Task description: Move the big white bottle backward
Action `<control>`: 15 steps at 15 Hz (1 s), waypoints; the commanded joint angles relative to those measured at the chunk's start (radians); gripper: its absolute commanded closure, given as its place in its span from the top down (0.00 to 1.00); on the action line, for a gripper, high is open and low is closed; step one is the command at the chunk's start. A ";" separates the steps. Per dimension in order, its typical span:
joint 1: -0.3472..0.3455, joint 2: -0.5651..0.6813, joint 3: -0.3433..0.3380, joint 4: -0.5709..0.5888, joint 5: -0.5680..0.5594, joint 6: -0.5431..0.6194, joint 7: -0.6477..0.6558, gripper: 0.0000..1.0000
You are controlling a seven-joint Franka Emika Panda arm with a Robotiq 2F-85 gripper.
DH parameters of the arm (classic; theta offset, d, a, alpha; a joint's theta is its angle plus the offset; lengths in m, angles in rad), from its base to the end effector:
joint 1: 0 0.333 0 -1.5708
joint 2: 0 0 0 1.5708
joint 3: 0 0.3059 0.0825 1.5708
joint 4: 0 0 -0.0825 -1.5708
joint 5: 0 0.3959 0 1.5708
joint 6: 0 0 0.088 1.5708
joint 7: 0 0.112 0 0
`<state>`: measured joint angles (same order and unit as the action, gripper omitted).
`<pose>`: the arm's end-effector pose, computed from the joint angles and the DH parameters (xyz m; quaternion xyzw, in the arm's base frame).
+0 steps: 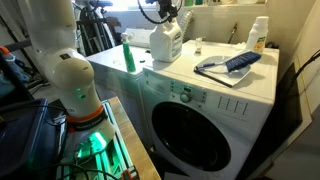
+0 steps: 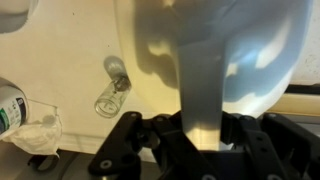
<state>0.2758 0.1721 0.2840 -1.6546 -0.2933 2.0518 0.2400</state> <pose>0.5638 0.3199 0.5161 0.9656 0.2038 0.1504 0.0592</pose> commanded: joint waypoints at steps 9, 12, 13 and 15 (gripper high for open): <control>0.067 0.231 -0.159 0.306 -0.179 -0.046 0.030 0.07; 0.049 0.248 -0.145 0.328 -0.188 -0.055 0.009 0.07; 0.050 0.249 -0.145 0.331 -0.188 -0.057 0.009 0.06; 0.067 0.270 -0.138 0.342 -0.203 -0.010 0.017 0.05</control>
<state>0.3290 0.4293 0.1404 -1.3233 -0.4816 2.0033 0.2503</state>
